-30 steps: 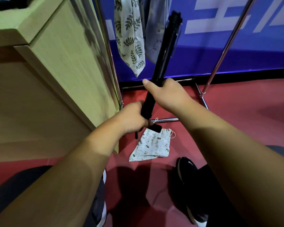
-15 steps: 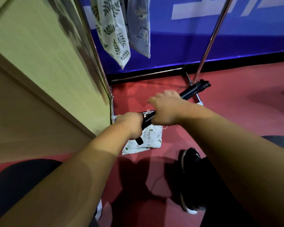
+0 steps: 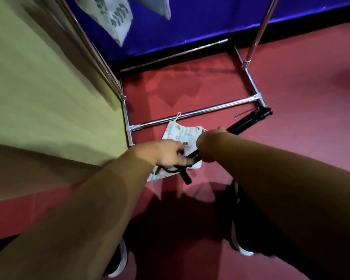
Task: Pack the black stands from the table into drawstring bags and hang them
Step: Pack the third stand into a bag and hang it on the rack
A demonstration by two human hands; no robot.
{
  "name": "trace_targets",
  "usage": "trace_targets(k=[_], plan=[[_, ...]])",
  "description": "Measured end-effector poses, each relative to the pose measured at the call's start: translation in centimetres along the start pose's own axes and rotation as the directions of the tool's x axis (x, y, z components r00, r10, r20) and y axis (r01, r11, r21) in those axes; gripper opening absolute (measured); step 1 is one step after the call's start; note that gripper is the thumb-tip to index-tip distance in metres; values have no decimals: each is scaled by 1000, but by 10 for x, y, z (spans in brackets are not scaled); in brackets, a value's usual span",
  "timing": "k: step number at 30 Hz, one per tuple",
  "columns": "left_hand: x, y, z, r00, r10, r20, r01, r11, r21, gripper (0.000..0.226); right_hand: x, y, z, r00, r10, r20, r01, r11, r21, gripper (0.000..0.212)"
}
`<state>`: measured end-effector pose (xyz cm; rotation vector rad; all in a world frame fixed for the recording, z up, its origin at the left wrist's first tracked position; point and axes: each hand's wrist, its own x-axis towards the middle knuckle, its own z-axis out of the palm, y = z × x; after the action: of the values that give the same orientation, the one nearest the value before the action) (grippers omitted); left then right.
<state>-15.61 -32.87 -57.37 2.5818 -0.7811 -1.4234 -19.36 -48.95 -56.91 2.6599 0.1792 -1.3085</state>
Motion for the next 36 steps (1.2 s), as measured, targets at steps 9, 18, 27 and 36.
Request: trace_targets(k=[9,18,27,36], plan=[[115,-76,9,931,-309,-195,257,933,-251,55,76,38,80,992,113,47,-117,990,80,44],[148,-101,45,902,-410,-133,315,837,-448,43,103,54,91,983,115,145,-133,984,119,34],[120,-90,49,874,-457,-164,186,627,-756,12,90,61,77,962,123,243,-169,969,179,24],[44,-94,0,884,-465,-45,181,430,-884,33,-2,51,-15,977,-25,211,39,997,-61,17]])
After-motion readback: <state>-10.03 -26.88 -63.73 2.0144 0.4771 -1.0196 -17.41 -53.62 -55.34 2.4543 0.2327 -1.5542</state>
